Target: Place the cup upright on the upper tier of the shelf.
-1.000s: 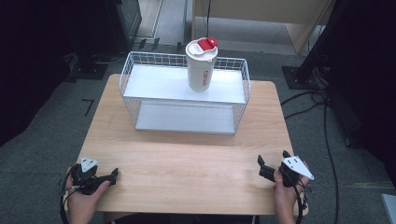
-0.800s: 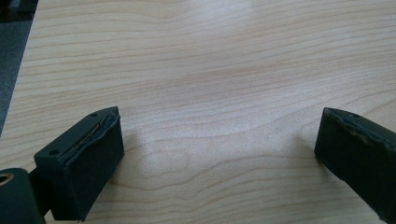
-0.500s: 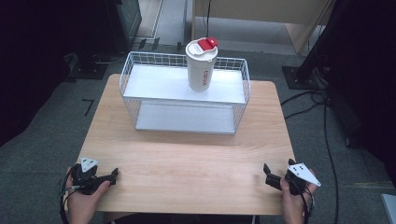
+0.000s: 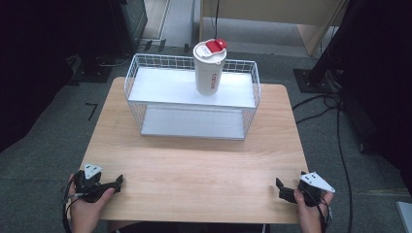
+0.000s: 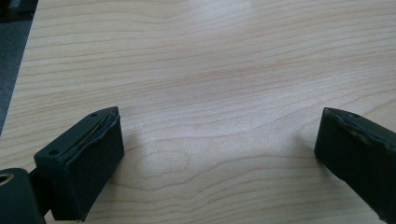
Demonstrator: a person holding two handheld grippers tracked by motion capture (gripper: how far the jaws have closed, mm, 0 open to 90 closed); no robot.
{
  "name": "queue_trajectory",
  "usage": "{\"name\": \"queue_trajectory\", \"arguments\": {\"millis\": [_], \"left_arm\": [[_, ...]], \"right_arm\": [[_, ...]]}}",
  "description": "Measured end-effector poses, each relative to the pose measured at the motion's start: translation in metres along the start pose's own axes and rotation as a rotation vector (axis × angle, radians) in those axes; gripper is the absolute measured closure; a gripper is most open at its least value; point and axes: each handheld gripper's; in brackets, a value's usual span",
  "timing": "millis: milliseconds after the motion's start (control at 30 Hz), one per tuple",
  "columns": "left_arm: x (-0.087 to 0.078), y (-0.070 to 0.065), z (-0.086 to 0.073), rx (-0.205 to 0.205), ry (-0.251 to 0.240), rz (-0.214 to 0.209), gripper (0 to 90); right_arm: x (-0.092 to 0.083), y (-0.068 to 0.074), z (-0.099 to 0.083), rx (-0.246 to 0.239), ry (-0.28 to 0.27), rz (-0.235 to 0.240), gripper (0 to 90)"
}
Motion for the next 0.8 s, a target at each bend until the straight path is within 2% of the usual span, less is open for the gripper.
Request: {"name": "queue_trajectory", "arguments": {"millis": [233,300,433,533,633,767,800], "left_arm": [[0.0,0.0,0.0,0.0,0.0,0.0,1.6],[0.0,0.0,0.0,0.0,0.0,0.0,1.6],[0.0,0.0,0.0,0.0,0.0,0.0,1.6],[0.0,0.0,0.0,0.0,0.0,0.0,1.6],[0.0,0.0,0.0,0.0,0.0,0.0,1.6],[0.0,0.0,0.0,0.0,0.0,0.0,1.6],[0.0,0.0,0.0,0.0,0.0,0.0,1.6]], "right_arm": [[0.0037,0.0022,0.0005,-0.01,0.071,-0.005,0.0],[0.0054,0.0034,0.0006,-0.026,0.094,0.001,0.0],[0.0061,0.0034,0.0003,-0.026,0.113,0.005,0.0],[0.0079,0.0044,-0.0005,-0.029,0.159,0.007,0.0],[0.0079,0.0054,-0.0008,-0.045,0.161,0.007,0.0],[0.0073,0.0028,-0.0015,-0.006,0.174,0.023,0.0],[0.0073,0.0029,-0.0015,-0.009,0.174,0.025,0.0]]}}
Point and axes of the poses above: each handheld gripper's, and its own axes: x roughly forward along the jaws, z roughly out of its top, y roughly to its left, and after that the axes turned 7 degrees about z, right-handed
